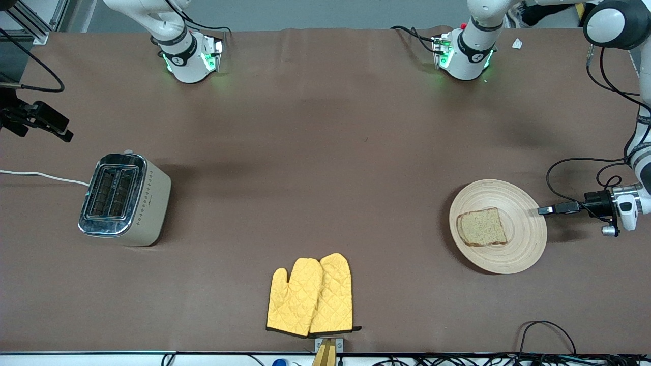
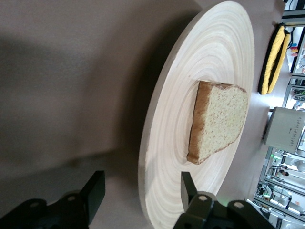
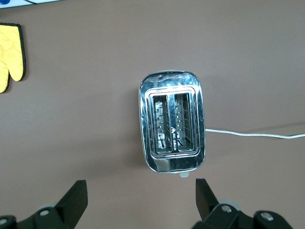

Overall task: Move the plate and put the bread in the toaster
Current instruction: 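Push the wooden plate with the left gripper toward the toaster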

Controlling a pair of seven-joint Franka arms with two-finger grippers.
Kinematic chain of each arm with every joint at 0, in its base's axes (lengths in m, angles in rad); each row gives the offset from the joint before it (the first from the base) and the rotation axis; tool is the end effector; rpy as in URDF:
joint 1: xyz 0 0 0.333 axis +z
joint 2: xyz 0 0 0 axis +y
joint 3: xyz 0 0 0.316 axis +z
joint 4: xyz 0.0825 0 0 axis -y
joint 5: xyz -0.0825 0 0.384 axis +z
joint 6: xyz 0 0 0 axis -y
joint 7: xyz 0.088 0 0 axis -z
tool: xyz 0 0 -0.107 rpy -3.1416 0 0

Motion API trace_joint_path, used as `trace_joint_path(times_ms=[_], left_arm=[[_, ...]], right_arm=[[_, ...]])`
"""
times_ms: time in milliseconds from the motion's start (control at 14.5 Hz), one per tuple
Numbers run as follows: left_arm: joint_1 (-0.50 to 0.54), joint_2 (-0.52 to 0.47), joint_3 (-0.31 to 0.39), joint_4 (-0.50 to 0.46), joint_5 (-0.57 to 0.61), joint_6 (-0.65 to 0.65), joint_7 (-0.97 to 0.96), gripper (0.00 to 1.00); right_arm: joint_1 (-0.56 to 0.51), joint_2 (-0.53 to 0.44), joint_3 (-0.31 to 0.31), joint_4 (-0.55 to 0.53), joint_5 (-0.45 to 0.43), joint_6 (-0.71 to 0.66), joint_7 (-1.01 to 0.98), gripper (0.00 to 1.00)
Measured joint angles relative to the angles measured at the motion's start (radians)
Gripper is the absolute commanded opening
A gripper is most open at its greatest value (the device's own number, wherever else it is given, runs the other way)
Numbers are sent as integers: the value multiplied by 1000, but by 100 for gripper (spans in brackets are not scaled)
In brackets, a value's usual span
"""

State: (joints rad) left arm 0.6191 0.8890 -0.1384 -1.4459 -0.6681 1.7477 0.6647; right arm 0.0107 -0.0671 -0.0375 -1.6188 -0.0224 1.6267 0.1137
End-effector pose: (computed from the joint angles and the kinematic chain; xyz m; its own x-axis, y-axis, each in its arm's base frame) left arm 0.6073 0.2691 0.1482 0.9861 0.0983 -0.1338 0.1659 -0.6044 0.7792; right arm 0.5390 -0.0175 0.6435 0.9874 -0.1388 0.0766 -0.1401 -0.9901 0.0113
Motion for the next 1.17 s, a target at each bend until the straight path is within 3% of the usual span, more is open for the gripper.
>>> trace_joint_path(times_ms=[207,414,552,897,1172], left_arm=[[-3,12,-2,0,-6,0,0,52],[-6,20,-4,1,-6,2,0,16],[-8,21,-6,4,-6,2,0,1],[-21,20,-22,13,-21,-12,13,1],[-92,24,-101,12,-20,-18,4,1]], right_arm=[[0,0,0,0,0,3,0,100],[0,1,0,0,0,4,0,100],[0,1,0,0,0,6,0,100],[2,2,0,-1,0,10,0,100],[3,3,0,-1,0,11,0,100]])
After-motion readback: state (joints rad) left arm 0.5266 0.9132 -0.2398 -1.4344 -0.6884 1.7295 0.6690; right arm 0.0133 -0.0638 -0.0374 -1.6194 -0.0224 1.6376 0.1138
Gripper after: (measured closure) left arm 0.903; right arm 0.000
